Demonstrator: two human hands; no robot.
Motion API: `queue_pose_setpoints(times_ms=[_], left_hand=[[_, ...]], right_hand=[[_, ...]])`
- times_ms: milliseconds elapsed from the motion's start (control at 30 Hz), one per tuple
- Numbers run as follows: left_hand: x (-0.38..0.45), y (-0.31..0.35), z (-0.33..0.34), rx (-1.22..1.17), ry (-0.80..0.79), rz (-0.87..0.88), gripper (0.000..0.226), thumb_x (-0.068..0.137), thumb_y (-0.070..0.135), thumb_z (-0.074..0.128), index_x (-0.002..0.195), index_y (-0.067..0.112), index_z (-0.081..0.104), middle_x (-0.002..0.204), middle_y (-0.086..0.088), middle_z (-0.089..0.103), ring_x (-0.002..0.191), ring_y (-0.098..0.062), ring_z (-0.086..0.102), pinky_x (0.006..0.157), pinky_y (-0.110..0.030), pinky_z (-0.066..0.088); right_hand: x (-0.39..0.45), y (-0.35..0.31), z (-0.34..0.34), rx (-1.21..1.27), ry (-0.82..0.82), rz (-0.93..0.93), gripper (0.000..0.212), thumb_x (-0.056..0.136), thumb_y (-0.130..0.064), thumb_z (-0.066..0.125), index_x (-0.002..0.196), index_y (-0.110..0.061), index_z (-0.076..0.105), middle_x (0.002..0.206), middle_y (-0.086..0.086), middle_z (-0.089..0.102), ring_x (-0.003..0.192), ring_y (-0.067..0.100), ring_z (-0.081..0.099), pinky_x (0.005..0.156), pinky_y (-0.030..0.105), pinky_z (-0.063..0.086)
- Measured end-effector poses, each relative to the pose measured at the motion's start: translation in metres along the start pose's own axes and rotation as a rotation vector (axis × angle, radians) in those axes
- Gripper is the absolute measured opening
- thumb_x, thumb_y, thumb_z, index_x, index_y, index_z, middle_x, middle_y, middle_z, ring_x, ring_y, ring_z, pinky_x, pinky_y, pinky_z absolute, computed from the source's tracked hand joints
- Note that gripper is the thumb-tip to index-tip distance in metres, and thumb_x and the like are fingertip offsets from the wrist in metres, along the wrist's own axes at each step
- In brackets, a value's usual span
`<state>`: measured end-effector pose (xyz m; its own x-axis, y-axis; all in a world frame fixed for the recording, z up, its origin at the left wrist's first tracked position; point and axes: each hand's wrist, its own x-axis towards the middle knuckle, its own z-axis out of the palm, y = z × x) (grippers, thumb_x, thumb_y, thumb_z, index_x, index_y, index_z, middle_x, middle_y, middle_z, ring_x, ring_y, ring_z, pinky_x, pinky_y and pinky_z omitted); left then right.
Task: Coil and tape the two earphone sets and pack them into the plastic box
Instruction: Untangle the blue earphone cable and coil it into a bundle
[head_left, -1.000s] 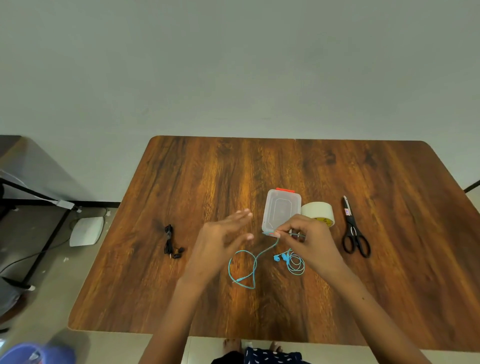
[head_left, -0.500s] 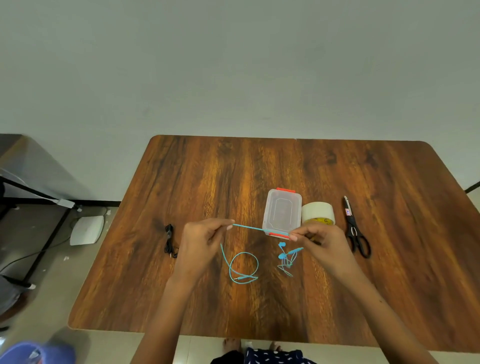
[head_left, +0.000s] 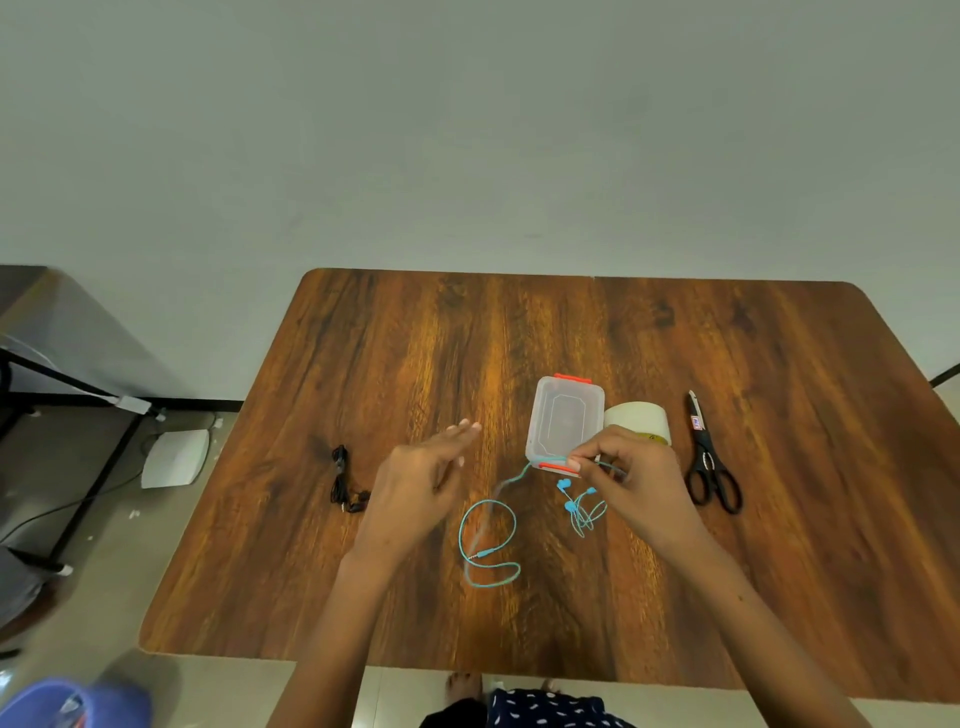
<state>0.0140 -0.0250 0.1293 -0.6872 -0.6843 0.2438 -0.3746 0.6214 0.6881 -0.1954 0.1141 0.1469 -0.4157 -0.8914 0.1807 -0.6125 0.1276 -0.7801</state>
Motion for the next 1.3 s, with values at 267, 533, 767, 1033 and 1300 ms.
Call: queue_pose_setpoints(times_ms=[267, 533, 767, 1033, 1300], left_hand=[[0.005, 0.036, 0.018, -0.134, -0.019, 0.108, 0.022, 0.084, 0.015, 0.072, 0.106, 0.016, 0.074, 0.102, 0.005, 0.073, 0.093, -0.002, 0.068, 0.078, -0.022, 0.055], [0.000, 0.011, 0.002, -0.113, 0.128, 0.058, 0.015, 0.083, 0.009, 0.072, 0.097, 0.013, 0.076, 0.093, 0.009, 0.074, 0.080, 0.005, 0.068, 0.067, -0.014, 0.053], [-0.006, 0.001, 0.004, -0.088, 0.081, 0.050, 0.020, 0.084, 0.007, 0.070, 0.101, 0.016, 0.075, 0.100, 0.014, 0.070, 0.092, 0.001, 0.068, 0.076, -0.019, 0.055], [0.003, 0.010, 0.004, -0.076, -0.119, 0.075, 0.039, 0.090, 0.011, 0.064, 0.129, 0.014, 0.058, 0.133, 0.002, 0.056, 0.130, -0.007, 0.046, 0.110, -0.029, 0.038], [0.004, 0.034, 0.017, -0.173, -0.042, 0.120, 0.022, 0.085, 0.009, 0.070, 0.106, 0.012, 0.074, 0.102, 0.003, 0.074, 0.091, 0.000, 0.067, 0.077, -0.011, 0.051]], right_hand=[[0.002, -0.021, 0.025, 0.082, -0.064, -0.076, 0.007, 0.081, -0.016, 0.073, 0.082, -0.023, 0.073, 0.079, -0.011, 0.066, 0.076, 0.006, 0.062, 0.065, 0.018, 0.047], [-0.004, -0.006, 0.008, 0.114, -0.043, 0.061, 0.004, 0.079, -0.012, 0.074, 0.080, -0.015, 0.075, 0.078, -0.005, 0.070, 0.073, 0.010, 0.063, 0.061, 0.026, 0.049], [-0.010, -0.002, 0.003, 0.047, -0.023, 0.063, 0.003, 0.080, -0.010, 0.073, 0.082, -0.009, 0.075, 0.079, 0.001, 0.071, 0.075, 0.015, 0.064, 0.067, 0.035, 0.051], [-0.003, -0.011, 0.014, -0.025, -0.036, -0.020, 0.002, 0.079, -0.015, 0.075, 0.082, -0.015, 0.075, 0.081, -0.006, 0.069, 0.076, 0.007, 0.064, 0.066, 0.029, 0.053], [0.002, -0.023, 0.024, 0.119, -0.060, -0.022, 0.022, 0.078, -0.013, 0.076, 0.079, -0.034, 0.071, 0.076, -0.018, 0.067, 0.076, 0.003, 0.064, 0.065, 0.012, 0.046]])
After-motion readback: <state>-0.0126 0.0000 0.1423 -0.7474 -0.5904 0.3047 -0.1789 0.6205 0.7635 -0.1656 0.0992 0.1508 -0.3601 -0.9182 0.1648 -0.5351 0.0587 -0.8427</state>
